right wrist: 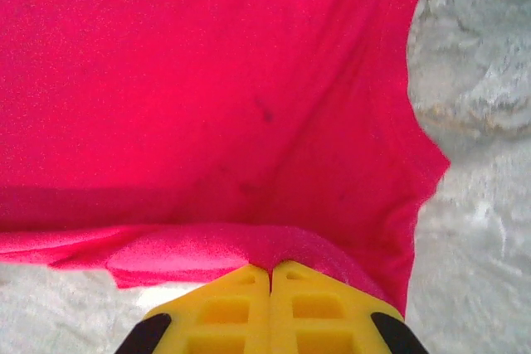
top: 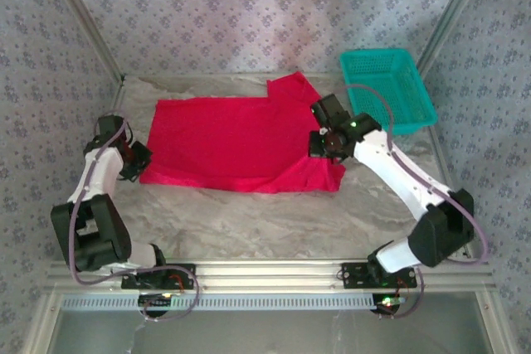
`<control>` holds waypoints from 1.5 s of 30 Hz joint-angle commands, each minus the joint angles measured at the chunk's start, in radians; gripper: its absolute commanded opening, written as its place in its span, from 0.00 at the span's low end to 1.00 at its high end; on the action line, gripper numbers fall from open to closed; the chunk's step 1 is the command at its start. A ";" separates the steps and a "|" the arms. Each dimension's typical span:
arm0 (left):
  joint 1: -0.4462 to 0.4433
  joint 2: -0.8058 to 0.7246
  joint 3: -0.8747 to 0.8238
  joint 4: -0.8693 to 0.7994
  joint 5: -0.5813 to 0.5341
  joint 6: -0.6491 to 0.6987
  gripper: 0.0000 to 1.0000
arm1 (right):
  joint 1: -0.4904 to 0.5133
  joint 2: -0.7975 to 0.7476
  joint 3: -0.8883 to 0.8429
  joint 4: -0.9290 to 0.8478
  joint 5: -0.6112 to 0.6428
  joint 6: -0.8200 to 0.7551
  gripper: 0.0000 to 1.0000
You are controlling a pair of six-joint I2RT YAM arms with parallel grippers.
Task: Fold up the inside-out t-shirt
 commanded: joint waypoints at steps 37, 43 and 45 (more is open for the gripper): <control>-0.032 0.661 0.625 -0.081 -0.070 0.116 0.54 | -0.232 0.973 1.129 -0.230 -0.183 -0.111 0.61; -0.092 0.489 0.521 -0.090 -0.123 0.136 0.63 | -0.179 0.762 0.810 -0.112 -0.237 -0.094 0.61; -0.117 0.402 0.430 -0.051 -0.110 0.140 0.63 | -0.151 0.655 0.592 0.011 -0.285 -0.043 0.58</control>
